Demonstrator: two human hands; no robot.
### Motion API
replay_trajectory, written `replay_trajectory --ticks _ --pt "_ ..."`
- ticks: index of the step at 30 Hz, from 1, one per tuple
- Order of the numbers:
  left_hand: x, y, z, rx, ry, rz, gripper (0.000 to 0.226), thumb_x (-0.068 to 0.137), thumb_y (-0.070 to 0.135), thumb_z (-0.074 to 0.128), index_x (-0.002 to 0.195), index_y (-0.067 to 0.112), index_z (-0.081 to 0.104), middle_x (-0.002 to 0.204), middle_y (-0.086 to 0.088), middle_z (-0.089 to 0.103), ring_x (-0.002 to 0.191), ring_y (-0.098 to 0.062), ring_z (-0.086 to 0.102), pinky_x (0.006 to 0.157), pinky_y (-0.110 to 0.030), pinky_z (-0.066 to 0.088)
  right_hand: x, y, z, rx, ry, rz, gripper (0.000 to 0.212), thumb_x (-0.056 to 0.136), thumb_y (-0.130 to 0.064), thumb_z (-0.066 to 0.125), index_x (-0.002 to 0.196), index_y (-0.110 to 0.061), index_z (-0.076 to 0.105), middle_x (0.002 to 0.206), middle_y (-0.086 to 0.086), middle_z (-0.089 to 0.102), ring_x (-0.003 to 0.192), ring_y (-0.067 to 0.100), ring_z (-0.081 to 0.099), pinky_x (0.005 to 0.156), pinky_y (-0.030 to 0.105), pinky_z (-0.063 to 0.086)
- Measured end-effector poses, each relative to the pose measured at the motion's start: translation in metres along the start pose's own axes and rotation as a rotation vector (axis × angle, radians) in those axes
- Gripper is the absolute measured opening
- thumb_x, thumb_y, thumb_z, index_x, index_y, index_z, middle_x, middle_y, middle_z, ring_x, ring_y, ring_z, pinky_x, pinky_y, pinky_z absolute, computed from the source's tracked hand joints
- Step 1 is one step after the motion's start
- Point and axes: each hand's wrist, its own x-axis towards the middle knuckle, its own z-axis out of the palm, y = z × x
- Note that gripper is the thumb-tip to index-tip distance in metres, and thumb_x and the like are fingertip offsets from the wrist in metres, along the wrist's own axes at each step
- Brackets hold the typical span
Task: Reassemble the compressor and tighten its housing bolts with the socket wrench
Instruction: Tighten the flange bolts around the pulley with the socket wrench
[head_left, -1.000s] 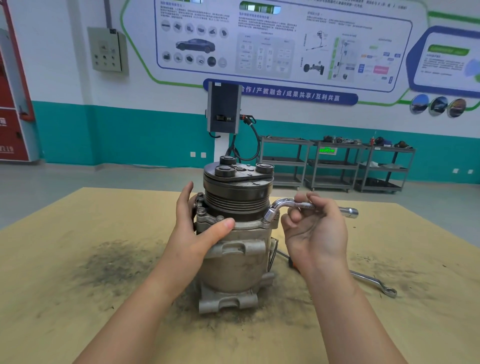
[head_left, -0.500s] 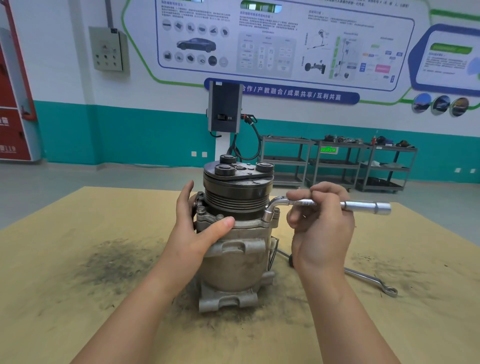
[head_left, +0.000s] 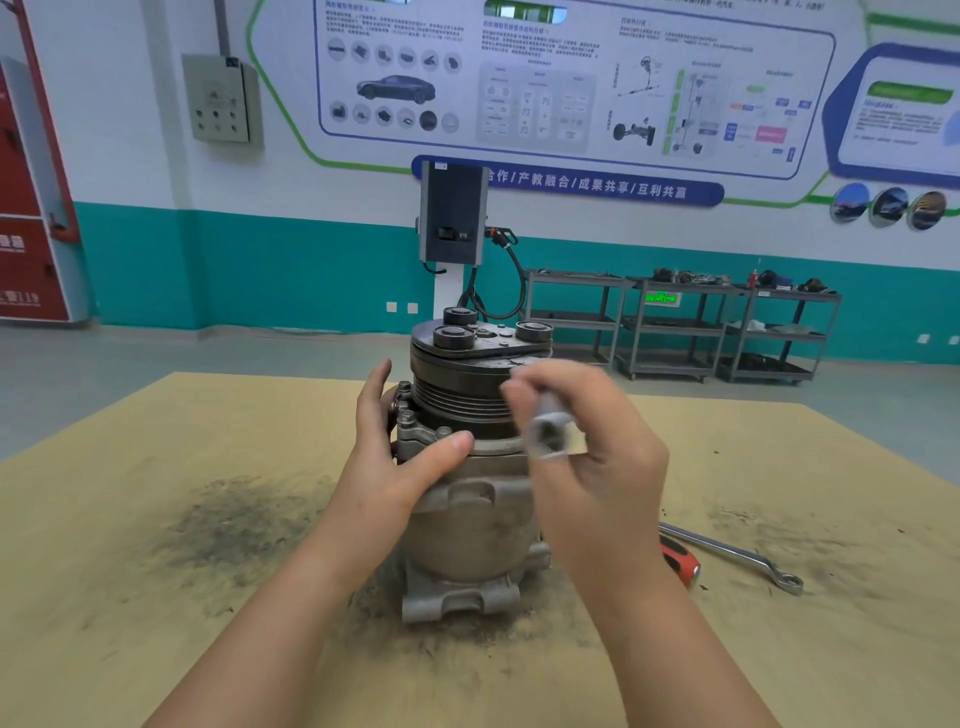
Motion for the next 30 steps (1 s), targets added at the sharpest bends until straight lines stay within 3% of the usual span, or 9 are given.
replay_trajectory --ticks 2,4,10,16,23,27,30 --pt "0.000 0.001 -0.002 0.034 -0.019 -0.014 0.108 0.056 0.066 0.071 0.146 0.052 0.013 0.141 0.025 0.042 0.122 0.007 0.051 0.113 -0.041 0.038 0.006 -0.003 -0.004 0.108 0.103 0.144 0.015 0.098 -0.017 0.051 0.092 -0.010 0.062 0.074 -0.005 0.063 0.065 0.008 0.061 0.057 0.023 0.049" --pt "-0.001 0.001 -0.002 0.043 -0.015 -0.027 0.106 0.055 0.067 0.070 0.143 0.056 0.012 0.141 0.025 0.041 0.123 0.008 0.048 0.114 -0.041 0.037 0.011 -0.004 -0.006 0.270 0.235 0.353 0.020 0.099 -0.024 0.043 0.091 -0.013 0.057 0.076 0.002 0.066 0.057 0.014 0.060 0.055 0.025 0.048" --pt "-0.001 0.001 -0.003 0.053 -0.017 -0.018 0.102 0.056 0.068 0.070 0.140 0.059 0.012 0.148 0.015 0.042 0.126 0.003 0.049 0.114 -0.038 0.037 0.019 0.006 -0.015 0.686 0.398 0.736 0.019 0.101 -0.003 0.033 0.092 -0.010 0.048 0.065 0.007 0.068 0.044 0.015 0.053 0.046 0.023 0.044" --pt "-0.001 0.001 -0.003 0.054 -0.023 -0.019 0.104 0.056 0.068 0.070 0.142 0.058 0.012 0.150 0.013 0.041 0.127 0.004 0.048 0.112 -0.032 0.036 0.019 0.011 -0.018 0.878 0.386 0.813 0.022 0.096 -0.002 0.032 0.086 -0.008 0.050 0.058 0.008 0.064 0.039 0.016 0.047 0.042 0.021 0.040" --pt "-0.001 0.001 -0.003 0.060 -0.025 -0.025 0.106 0.057 0.069 0.070 0.145 0.057 0.012 0.151 0.014 0.039 0.131 -0.001 0.046 0.116 -0.040 0.034 0.019 0.015 -0.016 0.909 0.351 0.832 0.021 0.097 -0.002 0.032 0.087 -0.008 0.049 0.058 0.008 0.064 0.039 0.016 0.048 0.042 0.021 0.041" --pt "-0.001 0.002 -0.002 0.058 -0.023 -0.032 0.105 0.056 0.069 0.070 0.143 0.057 0.012 0.149 0.016 0.039 0.127 0.006 0.046 0.115 -0.038 0.035 0.019 0.018 -0.016 0.950 0.370 0.888 0.021 0.096 -0.003 0.034 0.086 -0.009 0.051 0.058 0.008 0.062 0.040 0.018 0.047 0.042 0.022 0.040" --pt "-0.003 0.002 -0.002 0.060 -0.023 -0.037 0.106 0.056 0.069 0.070 0.144 0.057 0.011 0.150 0.015 0.038 0.131 0.000 0.045 0.116 -0.042 0.034 0.017 0.017 -0.015 0.972 0.414 0.885 0.023 0.096 -0.006 0.035 0.080 -0.011 0.052 0.057 0.008 0.060 0.039 0.019 0.043 0.042 0.022 0.037"
